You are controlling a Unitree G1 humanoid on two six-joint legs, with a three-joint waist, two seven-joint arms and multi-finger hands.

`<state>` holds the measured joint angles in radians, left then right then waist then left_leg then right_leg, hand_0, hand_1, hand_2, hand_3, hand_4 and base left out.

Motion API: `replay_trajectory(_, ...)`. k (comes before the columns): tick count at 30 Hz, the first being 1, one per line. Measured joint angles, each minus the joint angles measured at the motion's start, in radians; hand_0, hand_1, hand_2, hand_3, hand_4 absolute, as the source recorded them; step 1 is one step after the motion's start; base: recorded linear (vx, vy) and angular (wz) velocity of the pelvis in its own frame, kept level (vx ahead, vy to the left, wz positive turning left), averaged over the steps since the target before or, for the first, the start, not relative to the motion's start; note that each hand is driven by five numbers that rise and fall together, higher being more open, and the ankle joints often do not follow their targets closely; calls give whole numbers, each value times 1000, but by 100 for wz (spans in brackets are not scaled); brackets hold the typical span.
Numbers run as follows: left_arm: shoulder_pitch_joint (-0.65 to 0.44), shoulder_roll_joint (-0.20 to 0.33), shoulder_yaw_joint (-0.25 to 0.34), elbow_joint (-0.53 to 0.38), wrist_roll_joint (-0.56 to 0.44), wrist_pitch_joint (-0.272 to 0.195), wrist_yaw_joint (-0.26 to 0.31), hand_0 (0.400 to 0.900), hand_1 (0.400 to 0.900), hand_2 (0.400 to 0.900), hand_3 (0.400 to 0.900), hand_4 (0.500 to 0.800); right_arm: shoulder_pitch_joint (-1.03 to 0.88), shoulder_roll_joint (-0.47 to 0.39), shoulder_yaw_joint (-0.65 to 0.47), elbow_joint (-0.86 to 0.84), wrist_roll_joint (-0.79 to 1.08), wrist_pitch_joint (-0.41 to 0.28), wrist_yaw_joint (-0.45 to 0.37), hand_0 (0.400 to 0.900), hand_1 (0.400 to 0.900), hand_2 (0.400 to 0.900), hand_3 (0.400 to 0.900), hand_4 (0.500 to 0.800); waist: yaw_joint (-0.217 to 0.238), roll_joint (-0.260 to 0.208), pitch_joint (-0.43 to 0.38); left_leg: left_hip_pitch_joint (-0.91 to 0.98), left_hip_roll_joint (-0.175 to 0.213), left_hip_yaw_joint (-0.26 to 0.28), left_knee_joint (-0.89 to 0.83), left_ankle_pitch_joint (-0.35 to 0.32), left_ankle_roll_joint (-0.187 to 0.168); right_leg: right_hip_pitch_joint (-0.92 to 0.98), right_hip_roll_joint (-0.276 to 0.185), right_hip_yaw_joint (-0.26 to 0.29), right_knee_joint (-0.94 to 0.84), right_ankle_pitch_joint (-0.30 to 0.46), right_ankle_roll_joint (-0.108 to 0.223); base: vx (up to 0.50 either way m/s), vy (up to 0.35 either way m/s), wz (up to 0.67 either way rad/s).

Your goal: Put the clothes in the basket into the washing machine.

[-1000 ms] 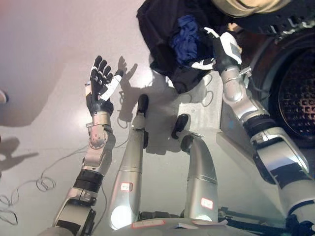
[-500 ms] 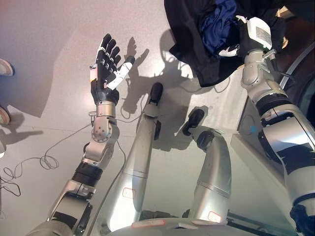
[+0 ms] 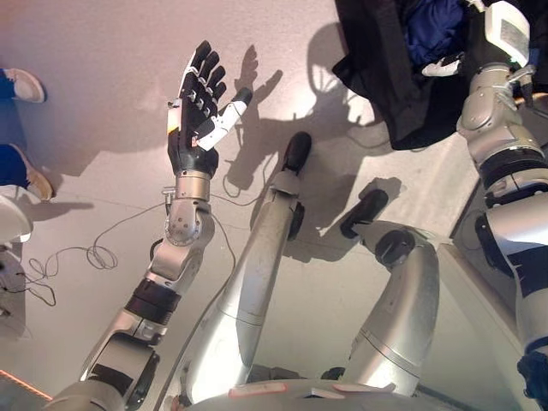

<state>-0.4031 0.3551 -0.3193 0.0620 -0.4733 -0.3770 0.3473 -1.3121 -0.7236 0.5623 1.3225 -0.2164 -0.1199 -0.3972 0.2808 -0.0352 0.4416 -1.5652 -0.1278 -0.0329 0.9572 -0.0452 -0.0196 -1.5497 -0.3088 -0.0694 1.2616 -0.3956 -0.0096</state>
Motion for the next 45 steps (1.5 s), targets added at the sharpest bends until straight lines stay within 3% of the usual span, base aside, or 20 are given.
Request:
replay_trajectory(1, 0, 0, 0, -1, 0, 0, -1, 900, 900, 900, 900, 800, -1, 4, 1, 12, 0, 3, 0, 708, 708, 708, 708, 685, 2, 2, 0, -1, -1, 1, 7, -3, 1, 1, -1, 2, 6, -3, 0, 0, 0, 0)
replay_trajectory(2, 0, 0, 0, -2, 0, 0, -3, 900, 900, 900, 900, 800, -1, 7, 1, 23, -1, 10, 2, 400, 400, 400, 400, 500, 4, 3, 0, -2, -2, 1, 15, -7, 2, 1, -2, 3, 12, -7, 1, 0, 0, 0)
replay_trajectory(18, -3, -1, 2, -3, 0, 0, -1, 900, 900, 900, 900, 800, -11, 17, -5, 14, -1, 36, 1, 400, 400, 400, 400, 500, 4, 3, 0, -3, -1, -2, 51, -14, 3, 11, -1, 1, 36, -12, -6, -15, -8, -1)
replay_trajectory(24, -4, -5, 15, -3, 1, 0, 21, 900, 900, 900, 900, 800, 27, 16, -6, -138, 0, 39, -3, 400, 400, 400, 400, 500, -47, 0, 1, 1, 5, -8, 51, -4, 8, 23, 7, -8, 25, -3, 8, -64, -23, -10)
replay_trajectory(32, -6, -30, 63, 3, 4, 2, 45, 900, 900, 900, 900, 800, 143, -11, -41, -520, -6, 24, -31, 400, 400, 400, 400, 500, -142, -26, 6, 83, 26, -26, 26, -20, 13, 127, 42, -28, -57, 20, 24, -67, -10, -10)
replay_trajectory(34, -8, -30, 89, 3, 5, 3, 52, 900, 900, 900, 900, 800, 191, -35, -83, -644, -27, 25, -33, 400, 400, 400, 400, 500, -166, -36, 8, 92, 30, -28, 7, -11, 18, 142, 50, -33, -86, 36, 32, -66, -7, -11)
replay_trajectory(41, 5, -26, 166, 4, 5, 8, 60, 900, 900, 900, 900, 800, 388, -145, -196, -848, -127, 23, -28, 400, 400, 400, 400, 500, -206, -94, 26, 141, 47, -17, -19, -13, 30, 194, 77, -26, -144, 56, 44, -45, 4, -13)
replay_trajectory(45, 51, -23, 224, 4, 5, 20, 58, 900, 900, 900, 900, 800, 563, -267, -246, -964, -222, 6, 8, 400, 400, 400, 400, 500, -241, -121, 26, 184, 60, -15, -38, -20, 38, 243, 85, -28, -189, 69, 54, -44, 30, -20)
